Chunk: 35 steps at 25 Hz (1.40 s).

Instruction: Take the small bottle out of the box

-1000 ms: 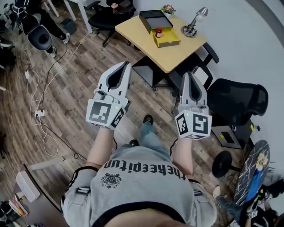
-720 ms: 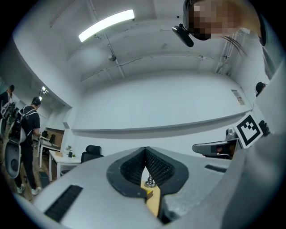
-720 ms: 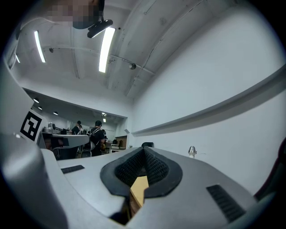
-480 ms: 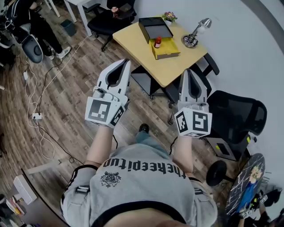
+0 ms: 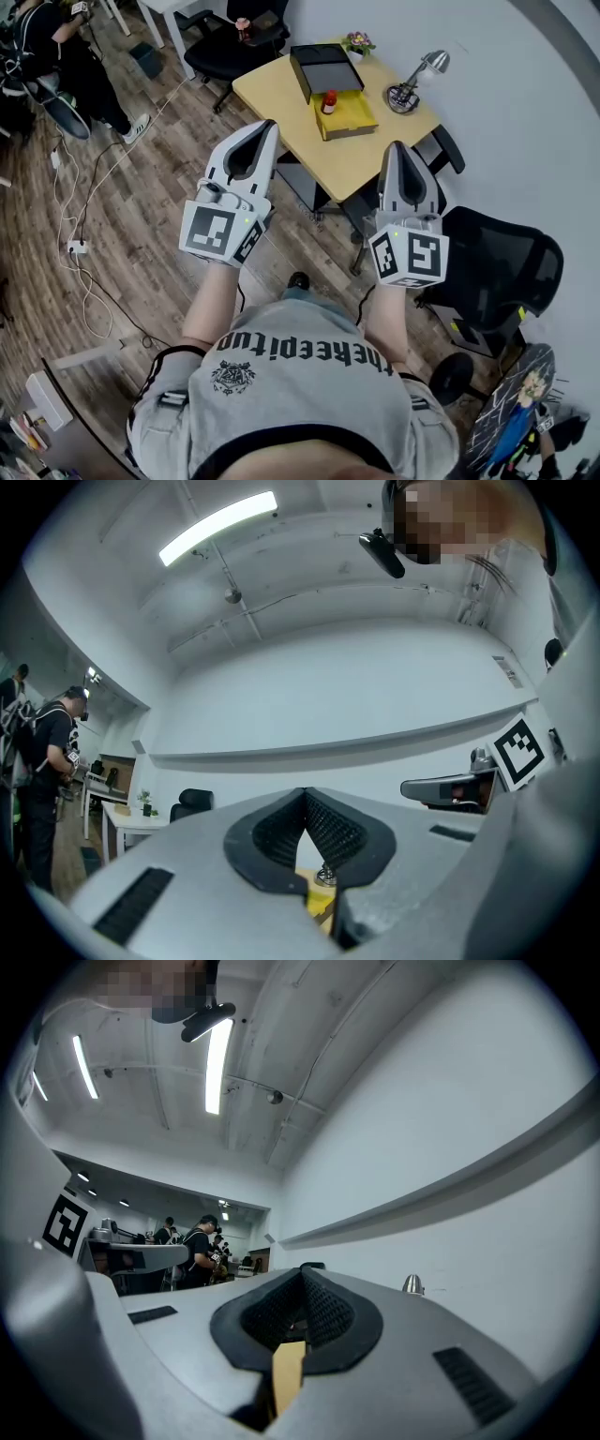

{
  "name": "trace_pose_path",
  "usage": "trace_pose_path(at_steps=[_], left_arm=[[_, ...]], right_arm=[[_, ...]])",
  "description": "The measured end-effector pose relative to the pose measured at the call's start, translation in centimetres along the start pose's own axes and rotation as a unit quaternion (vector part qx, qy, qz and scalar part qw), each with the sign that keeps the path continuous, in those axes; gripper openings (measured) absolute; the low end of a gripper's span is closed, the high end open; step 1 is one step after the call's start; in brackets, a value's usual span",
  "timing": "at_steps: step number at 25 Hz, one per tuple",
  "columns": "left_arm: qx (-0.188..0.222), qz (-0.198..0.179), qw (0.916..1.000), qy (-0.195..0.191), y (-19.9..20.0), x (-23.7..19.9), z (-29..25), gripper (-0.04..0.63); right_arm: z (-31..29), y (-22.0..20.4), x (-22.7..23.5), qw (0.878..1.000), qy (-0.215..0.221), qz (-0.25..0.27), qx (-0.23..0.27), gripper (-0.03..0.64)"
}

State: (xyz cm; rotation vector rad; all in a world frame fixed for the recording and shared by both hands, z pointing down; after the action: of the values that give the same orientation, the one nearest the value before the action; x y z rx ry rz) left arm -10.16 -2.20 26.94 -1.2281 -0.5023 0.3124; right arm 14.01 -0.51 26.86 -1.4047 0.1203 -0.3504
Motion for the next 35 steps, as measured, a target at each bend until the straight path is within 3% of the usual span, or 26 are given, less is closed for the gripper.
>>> trace_pose_path(at_steps=[10,20,35], left_arm=[[0.004,-0.013,0.9999,0.002,-1.0,1.5,-4.9,0.003],[-0.010,-0.001,0.9999,-0.008,-3.0,1.5,-7.9,0.003],[-0.003,0.008,0.9994,-0.034,-6.3,-3.9,-17.1,0.003]], right_arm=[[-2.4,-0.6,4.5,1.000,0.002,-0.015,0.004,0.002],[-4.7,-1.7,6.6,1.000,-0.001,-0.021,-0.012,0.002],[-14.4,-2.5,9.3,1.000,-0.019,-0.009,-0.009,0.002]])
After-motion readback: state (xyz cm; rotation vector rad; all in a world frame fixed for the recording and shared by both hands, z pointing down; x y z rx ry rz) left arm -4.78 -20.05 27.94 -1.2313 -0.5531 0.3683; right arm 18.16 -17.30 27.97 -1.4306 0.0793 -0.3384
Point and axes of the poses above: the fingertips, and each gripper's own axes: z backward along the fingers, x to its right, y out of its top, the point moved 8 cm from there along z, backward along the fingers, and after that the axes turned 10 degrees about -z, right-handed, at the moved point
